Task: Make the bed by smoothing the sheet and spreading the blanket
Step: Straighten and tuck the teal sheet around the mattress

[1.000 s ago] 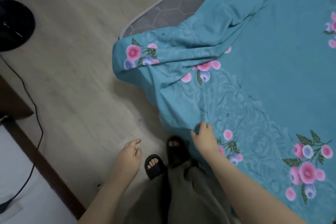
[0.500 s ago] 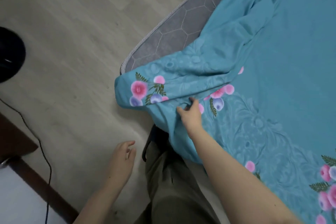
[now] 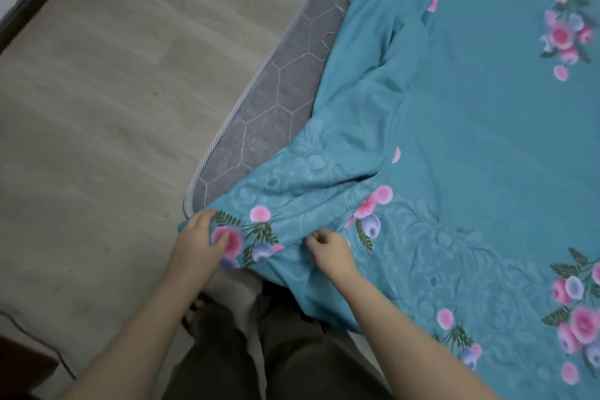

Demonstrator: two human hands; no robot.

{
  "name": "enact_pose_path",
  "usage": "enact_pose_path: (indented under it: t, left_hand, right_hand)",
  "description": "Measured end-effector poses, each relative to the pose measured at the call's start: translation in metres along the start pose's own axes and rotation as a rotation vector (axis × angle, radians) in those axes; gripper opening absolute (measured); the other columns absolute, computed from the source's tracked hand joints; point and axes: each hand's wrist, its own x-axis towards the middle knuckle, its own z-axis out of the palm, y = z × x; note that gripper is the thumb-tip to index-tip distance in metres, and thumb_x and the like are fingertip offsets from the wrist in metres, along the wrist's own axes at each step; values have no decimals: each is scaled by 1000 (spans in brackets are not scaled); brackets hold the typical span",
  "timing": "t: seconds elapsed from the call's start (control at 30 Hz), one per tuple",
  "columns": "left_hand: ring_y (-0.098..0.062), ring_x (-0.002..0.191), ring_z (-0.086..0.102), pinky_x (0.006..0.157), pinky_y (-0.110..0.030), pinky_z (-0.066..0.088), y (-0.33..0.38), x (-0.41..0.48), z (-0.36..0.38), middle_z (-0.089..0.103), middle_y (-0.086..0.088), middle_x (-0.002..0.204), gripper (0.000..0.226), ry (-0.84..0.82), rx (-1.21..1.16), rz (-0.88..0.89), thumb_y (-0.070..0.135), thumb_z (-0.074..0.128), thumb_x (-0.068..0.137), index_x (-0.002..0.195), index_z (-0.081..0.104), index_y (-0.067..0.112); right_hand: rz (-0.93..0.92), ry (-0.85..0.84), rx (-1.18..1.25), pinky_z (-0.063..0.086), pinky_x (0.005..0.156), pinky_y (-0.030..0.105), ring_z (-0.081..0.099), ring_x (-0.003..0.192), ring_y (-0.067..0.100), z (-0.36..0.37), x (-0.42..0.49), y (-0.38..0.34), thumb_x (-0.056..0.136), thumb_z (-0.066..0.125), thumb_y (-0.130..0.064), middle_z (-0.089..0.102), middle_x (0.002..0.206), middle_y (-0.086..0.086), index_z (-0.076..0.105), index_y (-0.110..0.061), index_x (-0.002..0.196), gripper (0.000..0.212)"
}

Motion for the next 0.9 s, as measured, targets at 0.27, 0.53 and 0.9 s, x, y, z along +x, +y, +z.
enact_pose_path:
  t: [0.27, 0.53, 0.9]
  left_hand:
    - [-35, 108, 60, 93, -42, 47, 1, 62, 11, 65, -16, 115, 64, -214, 163, -150, 41, 79, 72, 121, 55, 8]
    - [-14, 79, 65, 67, -27, 48, 46, -3, -1, 69, 10, 88, 54, -504, 103, 275, 48, 62, 65, 117, 51, 43]
    - [-13, 106, 58, 97, -28, 45, 55, -74, 50, 50, 15, 123, 47, -997, 131, 497, 31, 46, 77, 123, 56, 33]
  right_hand:
    - [67, -5, 663, 44, 62, 21, 55, 65, 9, 10, -5, -35, 86, 66, -41, 60, 66, -8, 55, -22, 71, 27]
    - [351, 452, 633, 37, 66, 35, 44, 68, 21, 10, -9, -36, 88, 63, -18, 45, 62, 4, 46, -16, 63, 31]
    - [250, 435, 287, 46, 76, 37, 62, 87, 32, -16, -69, -14, 89, 58, -12, 66, 89, 18, 61, -3, 92, 10]
